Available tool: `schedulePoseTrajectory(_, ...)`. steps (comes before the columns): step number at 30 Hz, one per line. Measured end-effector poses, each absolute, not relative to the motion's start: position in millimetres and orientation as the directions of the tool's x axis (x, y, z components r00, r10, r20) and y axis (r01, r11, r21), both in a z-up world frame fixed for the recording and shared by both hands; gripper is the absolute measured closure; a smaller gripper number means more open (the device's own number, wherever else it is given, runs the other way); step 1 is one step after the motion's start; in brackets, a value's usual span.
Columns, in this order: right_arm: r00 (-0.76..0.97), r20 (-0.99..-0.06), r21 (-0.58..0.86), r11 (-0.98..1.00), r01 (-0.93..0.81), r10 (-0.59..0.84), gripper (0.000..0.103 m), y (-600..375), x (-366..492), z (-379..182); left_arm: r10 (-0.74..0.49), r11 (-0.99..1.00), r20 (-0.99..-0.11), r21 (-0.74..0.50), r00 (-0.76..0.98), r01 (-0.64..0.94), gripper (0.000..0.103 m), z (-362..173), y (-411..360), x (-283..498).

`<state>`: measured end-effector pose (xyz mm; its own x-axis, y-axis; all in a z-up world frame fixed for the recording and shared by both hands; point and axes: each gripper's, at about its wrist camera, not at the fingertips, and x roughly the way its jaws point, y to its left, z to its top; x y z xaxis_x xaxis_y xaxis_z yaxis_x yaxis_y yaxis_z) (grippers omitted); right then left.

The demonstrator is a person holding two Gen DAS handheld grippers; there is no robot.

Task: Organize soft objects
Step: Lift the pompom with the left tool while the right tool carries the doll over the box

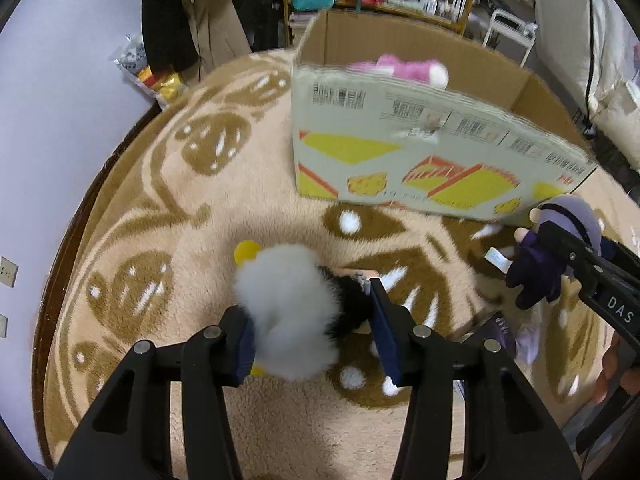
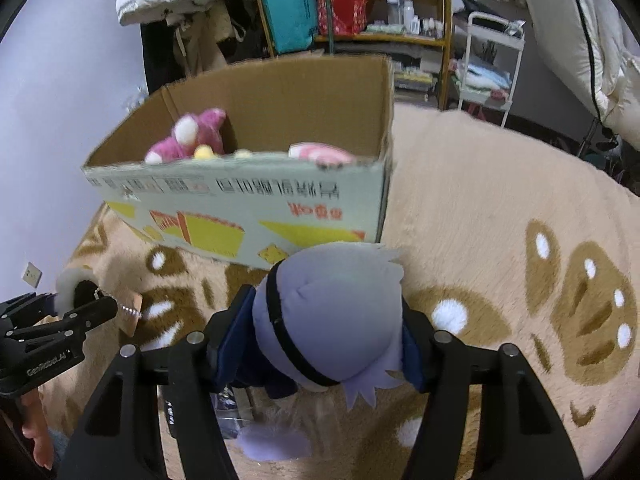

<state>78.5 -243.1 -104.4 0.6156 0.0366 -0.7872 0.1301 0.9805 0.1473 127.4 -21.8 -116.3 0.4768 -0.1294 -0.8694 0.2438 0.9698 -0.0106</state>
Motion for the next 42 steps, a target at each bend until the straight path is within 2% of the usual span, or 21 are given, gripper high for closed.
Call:
schedulePoseTrajectory(15,0.771,-0.635,0.217,0.969,0.115,0.051,0.036,-255,50,-40,-0.203,0.965,-0.698,-0.022,0.687,0.263,0.055,-54,-17,96)
schedulePoseTrajectory(25,0.840,-0.537,0.285,0.954,0.091,0.080,0.036,-270,54,-8,-0.221,0.959,-0.587,0.017,0.779,0.284,0.055,-23,-24,96)
schedulePoseTrajectory(36,0.869,-0.491,0.255,0.964,0.079,0.059,0.036,-280,80,8,-0.218,0.952,-0.472,0.089,0.854,0.292,0.054,1,-37,121)
schedulePoseTrajectory(42,0.877,-0.477,0.185,0.982,0.039,0.055,0.036,-269,95,13,-0.220,0.950,-0.456,0.101,0.862,0.296,0.054,7,-47,142)
